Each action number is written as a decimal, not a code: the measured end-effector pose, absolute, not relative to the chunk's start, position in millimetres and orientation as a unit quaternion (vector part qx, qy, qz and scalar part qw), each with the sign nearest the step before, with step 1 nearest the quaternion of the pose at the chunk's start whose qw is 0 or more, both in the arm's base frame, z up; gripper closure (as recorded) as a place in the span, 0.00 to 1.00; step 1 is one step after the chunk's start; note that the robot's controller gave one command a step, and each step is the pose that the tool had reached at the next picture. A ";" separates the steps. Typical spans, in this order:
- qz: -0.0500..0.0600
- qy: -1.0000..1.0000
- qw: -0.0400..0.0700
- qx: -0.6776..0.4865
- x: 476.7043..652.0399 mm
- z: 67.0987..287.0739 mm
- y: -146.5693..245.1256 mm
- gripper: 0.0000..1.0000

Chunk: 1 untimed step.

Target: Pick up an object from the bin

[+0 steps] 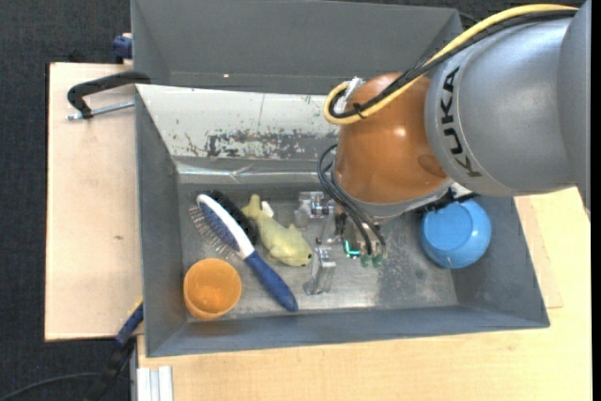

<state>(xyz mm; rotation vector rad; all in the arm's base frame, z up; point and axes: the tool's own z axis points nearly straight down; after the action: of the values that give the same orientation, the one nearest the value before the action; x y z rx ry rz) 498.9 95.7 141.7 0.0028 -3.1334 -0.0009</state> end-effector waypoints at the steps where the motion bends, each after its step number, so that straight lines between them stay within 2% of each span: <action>1: -0.002 -0.999 -0.003 -0.042 567.0 66.8 117.0 0.00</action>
Offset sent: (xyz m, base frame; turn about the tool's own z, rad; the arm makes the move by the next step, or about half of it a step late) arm 0.0663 0.0191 -0.0717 0.0890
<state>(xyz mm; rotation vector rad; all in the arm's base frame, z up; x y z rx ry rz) 567.0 117.0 66.8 -0.1337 -3.1446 -0.0054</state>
